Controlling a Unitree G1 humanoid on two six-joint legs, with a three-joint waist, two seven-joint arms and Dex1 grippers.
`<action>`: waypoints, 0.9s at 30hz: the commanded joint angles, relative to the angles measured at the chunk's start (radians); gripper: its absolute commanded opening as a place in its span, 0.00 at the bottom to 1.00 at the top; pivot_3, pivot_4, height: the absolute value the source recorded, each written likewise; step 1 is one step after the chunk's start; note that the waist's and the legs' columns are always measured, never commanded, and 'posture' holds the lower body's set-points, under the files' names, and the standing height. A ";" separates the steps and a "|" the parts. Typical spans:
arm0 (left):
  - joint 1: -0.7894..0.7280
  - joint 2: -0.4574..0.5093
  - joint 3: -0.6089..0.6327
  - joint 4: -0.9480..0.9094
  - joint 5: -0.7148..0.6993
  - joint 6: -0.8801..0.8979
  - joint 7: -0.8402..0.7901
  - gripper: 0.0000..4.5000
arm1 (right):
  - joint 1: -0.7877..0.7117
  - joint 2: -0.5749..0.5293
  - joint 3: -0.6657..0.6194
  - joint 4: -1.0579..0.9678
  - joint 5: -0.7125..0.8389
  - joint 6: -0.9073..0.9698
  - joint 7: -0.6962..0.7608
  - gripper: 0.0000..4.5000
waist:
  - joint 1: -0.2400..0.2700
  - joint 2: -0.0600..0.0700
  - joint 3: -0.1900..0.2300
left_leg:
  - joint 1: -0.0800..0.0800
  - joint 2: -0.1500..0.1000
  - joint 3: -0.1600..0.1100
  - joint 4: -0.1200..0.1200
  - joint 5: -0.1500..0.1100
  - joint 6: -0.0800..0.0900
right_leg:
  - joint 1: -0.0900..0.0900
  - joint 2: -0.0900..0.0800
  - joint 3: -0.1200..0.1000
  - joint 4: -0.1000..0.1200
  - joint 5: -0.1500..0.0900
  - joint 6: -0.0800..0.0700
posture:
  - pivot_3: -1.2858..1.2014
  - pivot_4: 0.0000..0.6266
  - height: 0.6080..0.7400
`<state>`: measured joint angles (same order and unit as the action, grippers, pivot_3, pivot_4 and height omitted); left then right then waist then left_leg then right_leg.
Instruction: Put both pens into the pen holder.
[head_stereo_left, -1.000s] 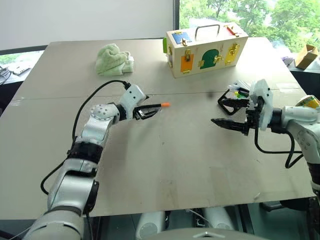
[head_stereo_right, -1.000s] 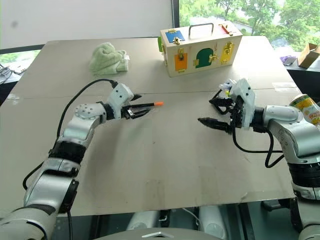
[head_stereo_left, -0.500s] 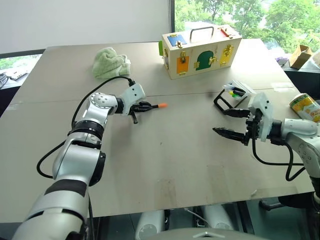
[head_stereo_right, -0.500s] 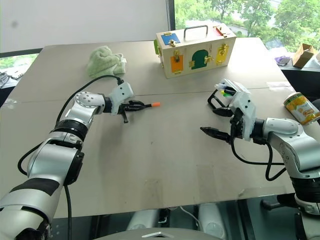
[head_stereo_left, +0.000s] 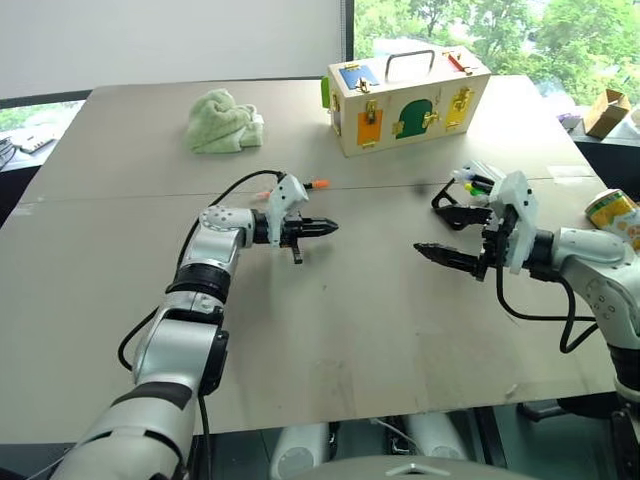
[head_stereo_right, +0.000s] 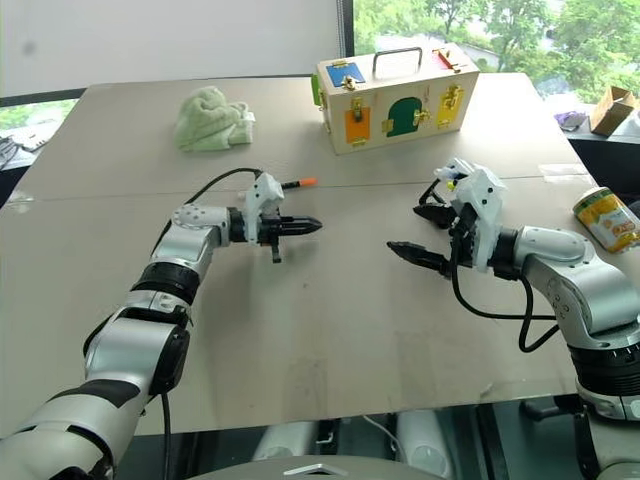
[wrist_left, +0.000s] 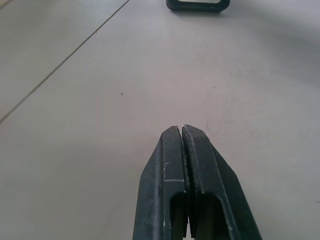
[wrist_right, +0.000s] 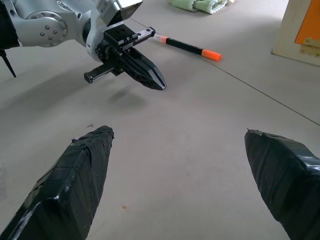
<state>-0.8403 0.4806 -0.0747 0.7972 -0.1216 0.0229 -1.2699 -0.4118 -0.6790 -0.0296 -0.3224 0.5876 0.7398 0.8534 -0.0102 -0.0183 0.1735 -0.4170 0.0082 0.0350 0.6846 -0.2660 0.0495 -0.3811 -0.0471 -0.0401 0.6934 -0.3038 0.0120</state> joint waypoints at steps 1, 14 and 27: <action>0.021 0.013 0.055 -0.116 -0.049 -0.007 0.029 0.01 | -0.027 0.005 -0.003 -0.004 0.005 -0.008 0.000 1.00 | -0.001 0.000 0.000 | 0.000 0.000 0.000 0.000 0.000 0.000 | 0.000 0.000 0.000 0.000 0.000 0.000 | 0.52 0.24 1.00; -0.218 0.152 0.089 0.395 0.148 -0.199 0.454 1.00 | -0.018 0.012 0.005 -0.001 -0.013 -0.020 -0.001 1.00 | 0.000 -0.001 0.001 | 0.000 -0.001 0.000 0.000 0.000 0.001 | 0.000 0.000 -0.001 0.000 0.000 0.000 | 0.52 0.24 1.00; -0.214 0.121 0.045 0.530 0.232 -0.126 0.345 1.00 | 0.007 -0.006 -0.013 -0.028 -0.031 -0.015 -0.040 1.00 | 0.004 -0.003 0.002 | 0.000 -0.001 0.000 0.000 0.000 0.000 | 0.000 -0.001 -0.002 0.000 0.000 0.000 | 0.52 0.24 1.00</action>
<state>-1.0605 0.6146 -0.0063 1.3091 0.0762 -0.1148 -0.9189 -0.4039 -0.6736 -0.0130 -0.3070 0.5538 0.7368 0.8180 -0.0063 -0.0213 0.1753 -0.4171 0.0075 0.0352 0.6847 -0.2661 0.0497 -0.3815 -0.0478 -0.0416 0.6937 -0.3039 0.0123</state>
